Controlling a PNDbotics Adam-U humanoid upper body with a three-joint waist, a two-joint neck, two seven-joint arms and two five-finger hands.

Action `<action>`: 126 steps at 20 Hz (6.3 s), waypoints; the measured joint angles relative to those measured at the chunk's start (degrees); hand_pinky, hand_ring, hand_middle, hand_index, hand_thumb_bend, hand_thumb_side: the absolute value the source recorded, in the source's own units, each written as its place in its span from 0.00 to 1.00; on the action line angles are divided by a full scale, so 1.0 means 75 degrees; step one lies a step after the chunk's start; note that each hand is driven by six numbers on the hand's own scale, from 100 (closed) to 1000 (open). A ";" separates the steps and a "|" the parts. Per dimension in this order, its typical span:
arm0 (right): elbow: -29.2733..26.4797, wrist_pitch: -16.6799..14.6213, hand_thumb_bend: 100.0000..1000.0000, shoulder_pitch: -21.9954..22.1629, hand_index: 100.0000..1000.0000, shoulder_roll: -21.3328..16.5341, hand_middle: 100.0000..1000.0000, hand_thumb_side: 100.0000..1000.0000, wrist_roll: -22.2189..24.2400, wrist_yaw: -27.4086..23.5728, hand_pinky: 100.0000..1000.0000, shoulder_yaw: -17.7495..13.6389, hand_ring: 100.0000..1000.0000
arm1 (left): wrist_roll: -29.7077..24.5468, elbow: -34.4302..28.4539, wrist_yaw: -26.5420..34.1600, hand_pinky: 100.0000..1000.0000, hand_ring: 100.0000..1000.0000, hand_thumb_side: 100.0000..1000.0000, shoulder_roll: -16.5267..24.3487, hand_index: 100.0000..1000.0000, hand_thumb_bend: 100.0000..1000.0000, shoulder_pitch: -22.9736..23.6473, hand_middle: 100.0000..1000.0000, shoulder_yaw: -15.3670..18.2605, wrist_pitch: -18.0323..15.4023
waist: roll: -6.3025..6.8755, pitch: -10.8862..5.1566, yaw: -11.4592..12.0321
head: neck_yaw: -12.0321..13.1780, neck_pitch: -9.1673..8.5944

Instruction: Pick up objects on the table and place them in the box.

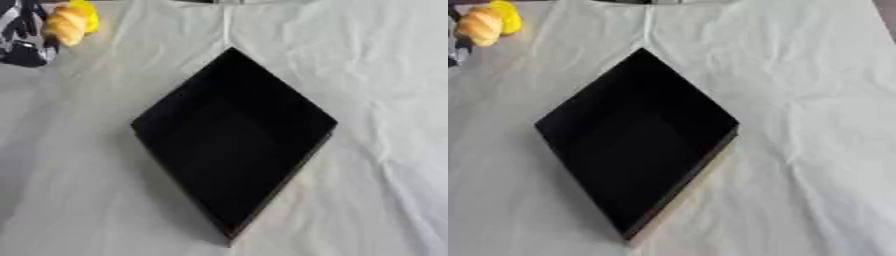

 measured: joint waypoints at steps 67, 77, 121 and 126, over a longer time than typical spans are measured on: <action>0.0000 -0.0062 0.06 0.0168 0.83 0.0182 0.67 0.11 -0.0065 -0.0067 0.87 -0.0131 0.87 | 0.0907 -0.2052 0.0747 0.80 0.73 0.23 -0.0591 0.88 0.29 -0.0437 0.71 0.0554 0.0984 | -0.0058 -0.0107 -0.0004 | -0.0139 -0.0016; 0.0000 -0.0200 0.06 0.0075 0.83 0.0069 0.67 0.11 -0.0130 -0.0050 0.87 -0.0131 0.87 | 0.0412 0.1617 -0.0207 0.88 0.84 0.23 -0.0022 0.93 0.46 -0.1261 0.80 0.0847 0.0347 | 0.0126 0.0079 -0.0686 | 0.0151 -0.0192; 0.0000 -0.0261 0.05 -0.0143 0.83 0.0130 0.67 0.10 -0.0002 -0.0080 0.88 -0.0115 0.87 | 0.0415 -0.1006 -0.0401 0.66 0.50 0.00 -0.0049 0.61 0.05 -0.1262 0.41 -0.0030 -0.0091 | 0.0118 0.0291 -0.0690 | 0.0637 -0.0553; 0.0000 -0.0240 0.06 -0.0105 0.83 0.0129 0.67 0.09 0.0017 -0.0222 0.88 -0.0083 0.86 | -0.0215 -0.2857 -0.0159 0.66 0.50 0.00 -0.0807 0.61 0.04 -0.0884 0.41 -0.0652 -0.0379 | 0.0049 0.0018 -0.0436 | 0.0299 -0.0351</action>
